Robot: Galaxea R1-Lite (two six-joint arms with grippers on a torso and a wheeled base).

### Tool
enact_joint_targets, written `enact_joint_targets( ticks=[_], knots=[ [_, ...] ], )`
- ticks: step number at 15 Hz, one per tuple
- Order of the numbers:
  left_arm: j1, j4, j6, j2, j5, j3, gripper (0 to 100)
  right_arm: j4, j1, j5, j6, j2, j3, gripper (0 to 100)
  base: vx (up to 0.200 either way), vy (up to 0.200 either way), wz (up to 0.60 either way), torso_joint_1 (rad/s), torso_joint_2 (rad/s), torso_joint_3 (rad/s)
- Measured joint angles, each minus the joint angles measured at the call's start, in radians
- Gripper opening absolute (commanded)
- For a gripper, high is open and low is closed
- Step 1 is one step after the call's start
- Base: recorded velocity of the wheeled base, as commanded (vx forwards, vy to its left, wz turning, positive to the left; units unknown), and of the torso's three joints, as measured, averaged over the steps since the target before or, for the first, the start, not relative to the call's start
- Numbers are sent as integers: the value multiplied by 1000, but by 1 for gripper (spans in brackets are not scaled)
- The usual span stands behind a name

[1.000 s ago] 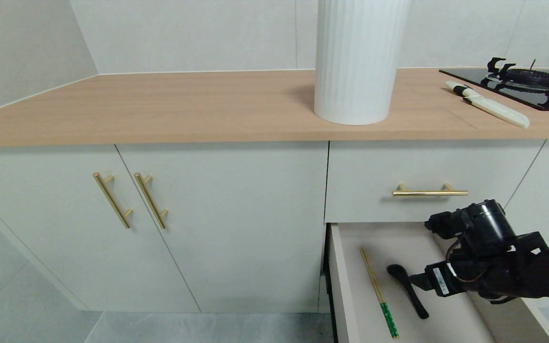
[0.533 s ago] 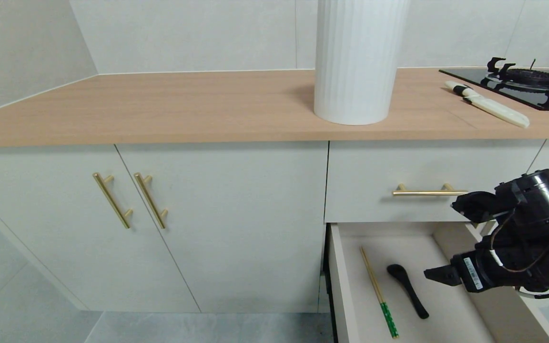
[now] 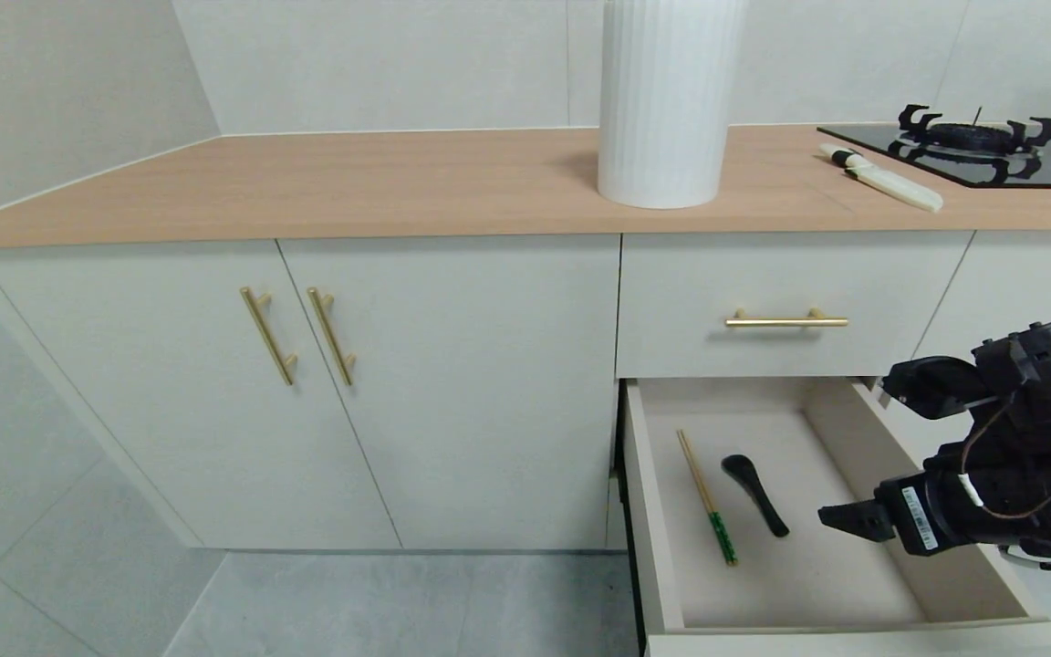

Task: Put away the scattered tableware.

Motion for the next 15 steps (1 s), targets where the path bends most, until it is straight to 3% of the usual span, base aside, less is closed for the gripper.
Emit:
enact_joint_targets(
  ticks=[6,11,15],
  knots=[
    [0,0,0,0,0,0,100,137,11,6,-7,-1,-20,100,0,0,0,0,0,0],
    [0,0,0,0,0,0,100,271,111,35,-17,16,-27,100,0,0,0,0,0,0],
    [0,0,0,0,0,0,100,444,175,37,-133,3,-24,100,0,0,0,0,0,0]
  ],
)
